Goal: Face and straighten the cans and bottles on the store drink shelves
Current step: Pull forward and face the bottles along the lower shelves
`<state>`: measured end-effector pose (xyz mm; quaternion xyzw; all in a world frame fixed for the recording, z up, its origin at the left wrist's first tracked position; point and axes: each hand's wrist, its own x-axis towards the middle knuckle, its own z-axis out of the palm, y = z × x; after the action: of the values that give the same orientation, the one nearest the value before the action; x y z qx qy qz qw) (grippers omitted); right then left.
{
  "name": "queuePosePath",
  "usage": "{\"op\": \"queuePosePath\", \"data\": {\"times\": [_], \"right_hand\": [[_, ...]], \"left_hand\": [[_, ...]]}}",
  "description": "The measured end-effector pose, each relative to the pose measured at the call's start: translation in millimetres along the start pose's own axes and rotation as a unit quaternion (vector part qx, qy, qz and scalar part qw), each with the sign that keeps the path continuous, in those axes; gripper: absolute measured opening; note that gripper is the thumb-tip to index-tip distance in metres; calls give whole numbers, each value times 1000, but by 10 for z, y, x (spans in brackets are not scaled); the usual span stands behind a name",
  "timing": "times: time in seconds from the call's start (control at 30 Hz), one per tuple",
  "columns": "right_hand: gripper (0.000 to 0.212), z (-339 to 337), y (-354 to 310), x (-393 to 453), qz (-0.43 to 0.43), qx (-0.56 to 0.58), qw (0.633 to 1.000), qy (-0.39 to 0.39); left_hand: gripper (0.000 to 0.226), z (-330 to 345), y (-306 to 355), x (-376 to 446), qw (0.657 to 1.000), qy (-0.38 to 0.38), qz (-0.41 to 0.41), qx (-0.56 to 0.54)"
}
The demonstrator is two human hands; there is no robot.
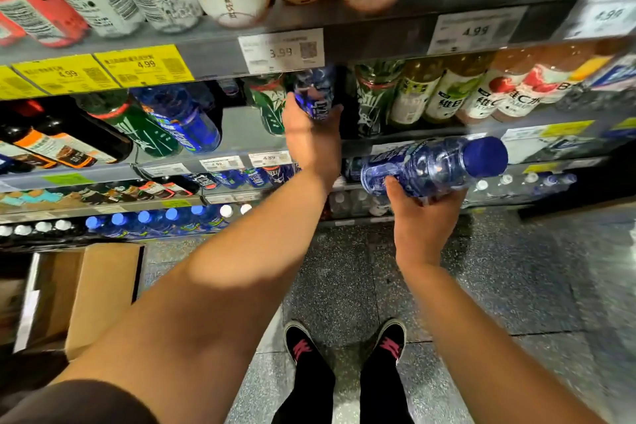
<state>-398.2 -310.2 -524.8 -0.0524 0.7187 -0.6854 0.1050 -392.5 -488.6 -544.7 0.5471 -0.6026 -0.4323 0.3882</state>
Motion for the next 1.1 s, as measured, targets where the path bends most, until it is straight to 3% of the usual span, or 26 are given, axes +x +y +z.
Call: {"op": "queuePosePath", "data": {"times": [0.1,0.23,0.33,0.57,0.77,1.0,1.1], "right_hand": [[74,-119,42,25,-4,-10,1000,-7],[70,-257,87,55,-12,-19,1000,-11],[67,-329,102,78,-16,-23,999,-14],[77,-344,76,98,-1,-27,999,-38],[68,-168,14,40,4,-16,998,-55],[64,82,-10,-149,-8,0,997,-81],[67,184,35,-233,-4,-17,995,-101]], "left_hand": [[60,114,76,-1,997,30,-44,63],[54,209,107,24,994,55,-52,77],[62,220,103,36,995,47,-79,41],[56,36,40,-114,993,76,-88,-36],[89,-381,22,-270,992,93,-42,-72],[72,-896,64,-376,983,114,-13,-145],[73,-1091,-75,-194,975,161,-48,-148]]}}
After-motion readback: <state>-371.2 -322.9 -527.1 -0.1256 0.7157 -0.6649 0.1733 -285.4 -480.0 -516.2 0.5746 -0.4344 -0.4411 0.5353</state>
